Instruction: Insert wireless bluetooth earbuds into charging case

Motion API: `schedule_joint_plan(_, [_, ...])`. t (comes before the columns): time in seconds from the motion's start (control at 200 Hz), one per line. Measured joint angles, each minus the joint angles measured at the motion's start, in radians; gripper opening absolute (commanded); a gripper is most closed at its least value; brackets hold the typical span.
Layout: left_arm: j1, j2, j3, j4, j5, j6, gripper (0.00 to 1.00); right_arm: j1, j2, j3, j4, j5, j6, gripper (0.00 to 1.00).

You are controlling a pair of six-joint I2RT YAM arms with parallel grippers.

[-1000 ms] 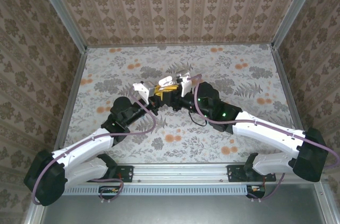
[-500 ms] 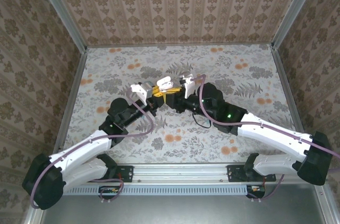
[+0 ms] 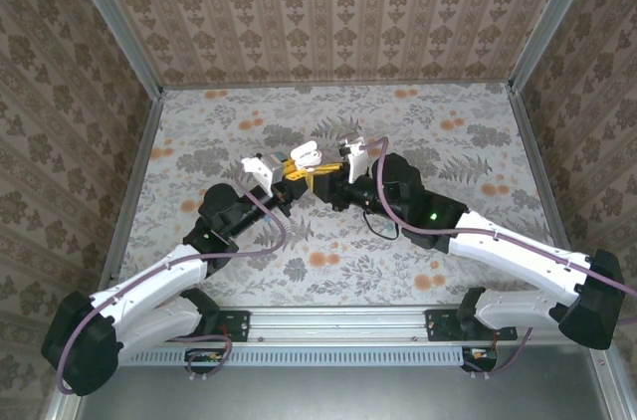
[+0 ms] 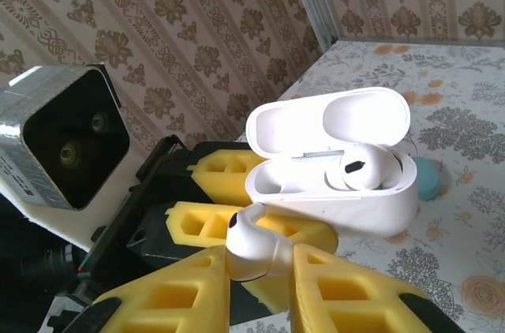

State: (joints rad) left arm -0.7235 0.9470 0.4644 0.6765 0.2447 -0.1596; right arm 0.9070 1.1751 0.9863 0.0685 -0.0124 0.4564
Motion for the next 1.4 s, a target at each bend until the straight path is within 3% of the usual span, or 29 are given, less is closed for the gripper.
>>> schedule_joint_plan(0.21, [0.040, 0.000, 0.000, -0.012, 0.071, 0.007, 0.00, -0.039, -0.008, 0.076, -0.111, -0.046, -0.062, 0.22])
schedule_joint_plan(0.47, [0.144, 0.000, 0.034, -0.116, 0.336, 0.007, 0.00, -0.122, -0.047, 0.238, -0.355, -0.196, -0.225, 0.21])
schedule_joint_plan(0.76, [0.159, 0.011, 0.050, -0.119, 0.542, 0.006, 0.00, -0.126, 0.019, 0.352, -0.575, -0.289, -0.378, 0.20])
schedule_joint_plan(1.4, [0.140, 0.041, 0.087, -0.203, 0.617, 0.074, 0.00, -0.058, 0.115, 0.432, -0.734, -0.202, -0.508, 0.18])
